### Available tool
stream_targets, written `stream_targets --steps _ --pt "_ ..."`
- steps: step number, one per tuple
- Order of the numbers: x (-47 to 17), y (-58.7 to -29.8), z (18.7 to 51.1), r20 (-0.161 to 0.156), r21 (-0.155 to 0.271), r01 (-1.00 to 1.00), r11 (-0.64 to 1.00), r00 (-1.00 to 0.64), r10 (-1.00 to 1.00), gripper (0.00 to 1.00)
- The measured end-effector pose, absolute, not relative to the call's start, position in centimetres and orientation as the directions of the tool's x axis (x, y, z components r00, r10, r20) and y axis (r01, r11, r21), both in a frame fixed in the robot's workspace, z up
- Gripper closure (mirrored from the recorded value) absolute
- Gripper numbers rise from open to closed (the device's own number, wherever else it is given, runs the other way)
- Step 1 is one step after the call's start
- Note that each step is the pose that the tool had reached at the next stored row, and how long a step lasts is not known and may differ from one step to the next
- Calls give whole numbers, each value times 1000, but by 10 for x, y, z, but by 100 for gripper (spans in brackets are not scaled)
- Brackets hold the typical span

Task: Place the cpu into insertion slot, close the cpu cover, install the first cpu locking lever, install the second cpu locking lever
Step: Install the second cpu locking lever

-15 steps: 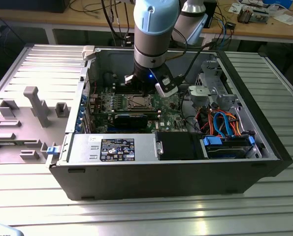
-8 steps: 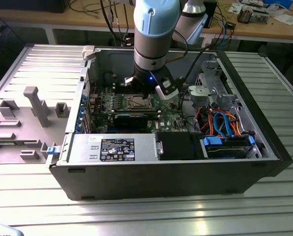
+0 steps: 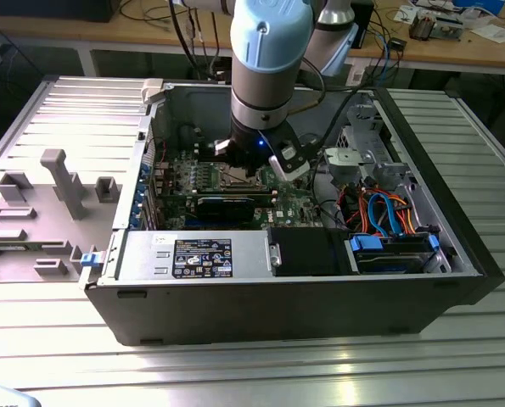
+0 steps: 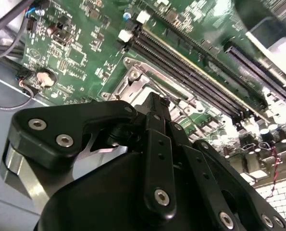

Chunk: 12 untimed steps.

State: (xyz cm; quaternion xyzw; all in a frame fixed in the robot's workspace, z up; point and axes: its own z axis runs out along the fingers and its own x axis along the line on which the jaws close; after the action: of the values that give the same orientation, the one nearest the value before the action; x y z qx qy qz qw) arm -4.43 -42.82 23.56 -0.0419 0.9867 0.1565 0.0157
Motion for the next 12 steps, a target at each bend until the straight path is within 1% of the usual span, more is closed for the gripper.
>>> stream_targets --steps 2,3,12 --pt "-44 -430 236 -41 274 -88 958 -996 -79 89" --pt "-44 -430 236 -41 268 -88 960 -996 -80 89" --pt "-50 -433 235 -41 264 -88 960 -996 -80 89"
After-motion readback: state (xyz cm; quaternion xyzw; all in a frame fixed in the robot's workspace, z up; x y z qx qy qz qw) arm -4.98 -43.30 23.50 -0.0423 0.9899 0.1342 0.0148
